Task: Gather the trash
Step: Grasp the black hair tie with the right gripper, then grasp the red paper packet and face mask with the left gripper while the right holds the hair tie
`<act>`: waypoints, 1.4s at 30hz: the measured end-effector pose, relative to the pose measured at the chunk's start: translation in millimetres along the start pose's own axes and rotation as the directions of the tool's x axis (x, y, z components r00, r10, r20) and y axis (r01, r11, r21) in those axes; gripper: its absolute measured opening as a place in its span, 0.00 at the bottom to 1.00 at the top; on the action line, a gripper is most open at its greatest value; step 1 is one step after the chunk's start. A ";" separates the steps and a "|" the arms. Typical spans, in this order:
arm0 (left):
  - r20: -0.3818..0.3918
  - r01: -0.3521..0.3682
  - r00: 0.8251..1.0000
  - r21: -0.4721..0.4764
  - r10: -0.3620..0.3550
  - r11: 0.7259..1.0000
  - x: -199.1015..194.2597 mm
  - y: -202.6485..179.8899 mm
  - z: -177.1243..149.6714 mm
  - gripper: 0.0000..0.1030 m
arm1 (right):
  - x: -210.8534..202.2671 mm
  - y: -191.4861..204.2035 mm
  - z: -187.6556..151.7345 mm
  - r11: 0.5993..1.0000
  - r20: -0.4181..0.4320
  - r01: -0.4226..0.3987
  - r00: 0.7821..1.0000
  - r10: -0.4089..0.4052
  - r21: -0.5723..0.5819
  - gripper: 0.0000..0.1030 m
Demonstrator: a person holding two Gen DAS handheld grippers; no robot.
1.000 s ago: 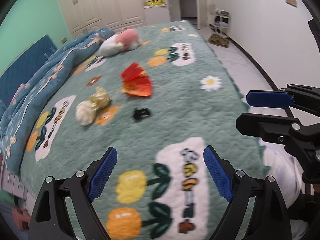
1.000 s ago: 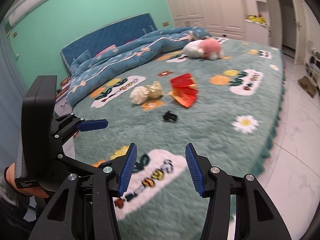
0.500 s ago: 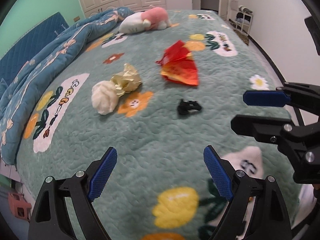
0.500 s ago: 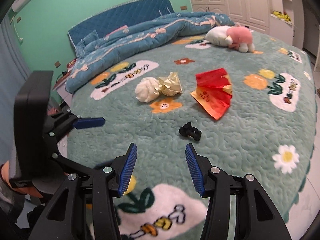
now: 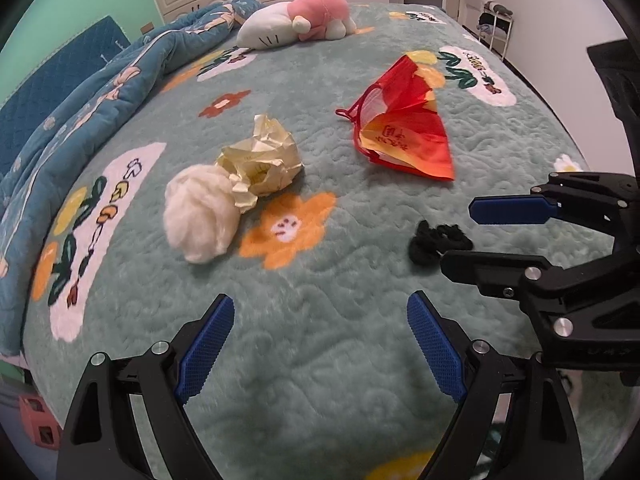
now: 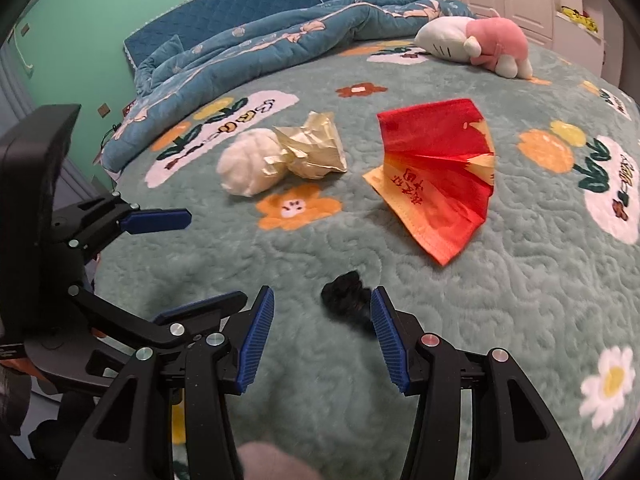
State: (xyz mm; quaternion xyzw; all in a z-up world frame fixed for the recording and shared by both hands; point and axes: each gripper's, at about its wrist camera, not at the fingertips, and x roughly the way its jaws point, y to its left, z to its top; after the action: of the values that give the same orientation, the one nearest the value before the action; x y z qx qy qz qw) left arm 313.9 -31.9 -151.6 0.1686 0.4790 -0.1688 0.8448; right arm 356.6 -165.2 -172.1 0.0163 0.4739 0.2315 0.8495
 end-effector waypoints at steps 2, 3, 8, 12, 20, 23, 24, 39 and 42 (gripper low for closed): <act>-0.004 -0.003 1.000 0.001 0.003 1.000 4.7 2.8 1.0 0.85 | 6.4 -3.1 2.0 1.000 -0.008 0.002 1.000 -0.002 -0.007 0.50; -0.006 -0.005 1.000 -0.002 0.005 1.000 6.7 4.4 1.4 0.85 | 10.0 -4.5 2.5 1.000 -0.012 0.005 1.000 -0.005 -0.009 0.50; -0.016 -0.011 1.000 -0.033 0.010 0.999 14.0 17.1 0.6 0.85 | 28.9 -7.1 -1.8 0.999 -0.055 0.022 0.998 -0.024 -0.029 0.49; -0.021 0.011 1.000 -0.059 -0.012 0.998 16.3 19.5 1.3 0.85 | 38.6 -5.0 -5.5 0.996 -0.067 0.058 0.996 -0.062 -0.062 0.34; -0.009 0.054 0.998 -0.061 -0.055 0.997 16.0 6.6 14.8 0.85 | 24.1 -9.6 -8.4 0.995 -0.032 0.075 0.997 -0.077 -0.064 0.13; 0.012 0.081 0.997 -0.052 -0.081 0.995 14.7 -5.5 30.9 0.85 | 4.2 -20.4 -9.8 0.997 -0.002 0.079 0.997 -0.079 -0.017 0.13; 0.019 0.089 0.996 -0.048 -0.088 0.995 14.9 -9.5 36.6 0.85 | -5.1 -25.9 -10.4 0.996 0.015 0.085 0.996 -0.085 0.002 0.13; 0.042 0.100 0.994 0.042 -0.102 0.994 61.2 -51.1 117.0 0.85 | -46.9 -79.3 -1.4 0.992 0.106 0.097 0.989 -0.106 0.085 0.13; 0.026 0.108 0.994 0.045 -0.109 0.993 78.3 -54.6 123.2 0.85 | -41.5 -90.8 -1.9 0.989 0.106 0.103 0.988 -0.114 0.104 0.13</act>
State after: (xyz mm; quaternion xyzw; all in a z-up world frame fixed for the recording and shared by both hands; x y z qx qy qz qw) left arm 420.1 -145.0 -166.5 0.1582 0.4717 -0.2272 0.8372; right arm 370.9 -263.6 -162.6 0.0449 0.4368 0.1601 0.8841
